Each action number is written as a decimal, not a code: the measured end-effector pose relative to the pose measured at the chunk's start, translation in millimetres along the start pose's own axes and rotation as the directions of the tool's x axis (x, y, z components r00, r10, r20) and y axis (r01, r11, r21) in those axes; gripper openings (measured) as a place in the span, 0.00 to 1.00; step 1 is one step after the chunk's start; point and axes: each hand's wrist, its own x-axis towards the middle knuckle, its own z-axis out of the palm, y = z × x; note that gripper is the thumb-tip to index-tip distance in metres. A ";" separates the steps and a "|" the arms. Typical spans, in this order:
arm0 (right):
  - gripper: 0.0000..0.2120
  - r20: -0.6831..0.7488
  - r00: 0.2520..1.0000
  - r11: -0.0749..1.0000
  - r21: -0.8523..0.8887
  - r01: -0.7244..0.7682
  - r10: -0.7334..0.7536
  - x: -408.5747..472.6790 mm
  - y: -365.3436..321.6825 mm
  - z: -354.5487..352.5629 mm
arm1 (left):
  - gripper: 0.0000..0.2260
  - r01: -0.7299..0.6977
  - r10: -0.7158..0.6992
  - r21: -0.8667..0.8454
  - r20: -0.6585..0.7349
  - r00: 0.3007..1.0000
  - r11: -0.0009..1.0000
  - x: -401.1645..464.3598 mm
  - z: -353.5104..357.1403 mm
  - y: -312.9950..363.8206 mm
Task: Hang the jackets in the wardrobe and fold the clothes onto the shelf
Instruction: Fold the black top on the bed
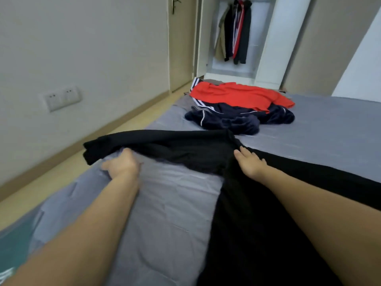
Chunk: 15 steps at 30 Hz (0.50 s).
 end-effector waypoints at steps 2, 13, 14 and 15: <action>0.32 0.003 0.999 0.995 0.092 0.035 -0.035 22.3 -29.9 12.5 | 0.33 0.063 -0.034 -0.223 0.130 0.991 0.973 22.5 -3.3 8.6; 0.17 -0.471 0.873 0.957 -0.172 -0.235 0.130 65.6 -73.1 65.1 | 0.25 0.322 -0.248 -0.165 0.356 0.901 0.932 53.2 57.8 68.7; 0.17 -0.538 0.838 0.969 -0.143 -0.200 0.094 63.1 -74.6 69.8 | 0.25 0.272 -0.219 -0.149 0.299 0.929 0.951 55.9 60.9 67.4; 0.18 -0.574 0.815 0.979 -0.107 -0.175 0.083 62.6 -74.8 71.3 | 0.25 0.227 -0.194 -0.133 0.223 0.955 0.965 57.0 61.4 61.4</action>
